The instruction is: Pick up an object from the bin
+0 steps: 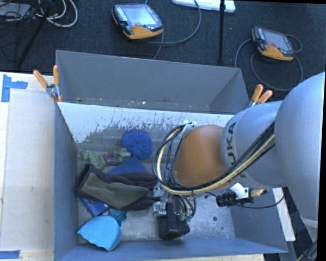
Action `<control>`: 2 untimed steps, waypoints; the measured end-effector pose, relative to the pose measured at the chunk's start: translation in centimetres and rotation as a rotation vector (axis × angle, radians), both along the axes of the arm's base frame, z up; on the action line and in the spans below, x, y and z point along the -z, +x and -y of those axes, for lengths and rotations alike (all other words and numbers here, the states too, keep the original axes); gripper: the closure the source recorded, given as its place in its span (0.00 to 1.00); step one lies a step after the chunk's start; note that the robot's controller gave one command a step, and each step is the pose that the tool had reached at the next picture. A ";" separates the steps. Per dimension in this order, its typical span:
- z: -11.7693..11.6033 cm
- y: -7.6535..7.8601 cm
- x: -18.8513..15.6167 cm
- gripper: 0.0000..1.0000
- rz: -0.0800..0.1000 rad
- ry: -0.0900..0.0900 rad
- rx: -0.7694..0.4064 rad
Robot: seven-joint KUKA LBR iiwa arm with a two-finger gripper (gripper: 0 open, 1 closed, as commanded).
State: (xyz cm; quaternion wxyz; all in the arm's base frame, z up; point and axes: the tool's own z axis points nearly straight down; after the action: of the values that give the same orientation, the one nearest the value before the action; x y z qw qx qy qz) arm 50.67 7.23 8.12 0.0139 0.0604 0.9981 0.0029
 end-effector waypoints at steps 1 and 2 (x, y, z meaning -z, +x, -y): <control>0.9 0.1 -10.2 1.00 -0.030 -0.004 0.060; 0.9 0.1 -10.2 1.00 -0.030 -0.004 0.061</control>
Offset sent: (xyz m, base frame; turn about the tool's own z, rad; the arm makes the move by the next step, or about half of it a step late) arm 0.0000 0.0000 0.0000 0.0000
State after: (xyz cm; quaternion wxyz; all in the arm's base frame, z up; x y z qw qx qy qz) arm 50.81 6.37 18.37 -0.0007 0.0907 0.9959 -0.0002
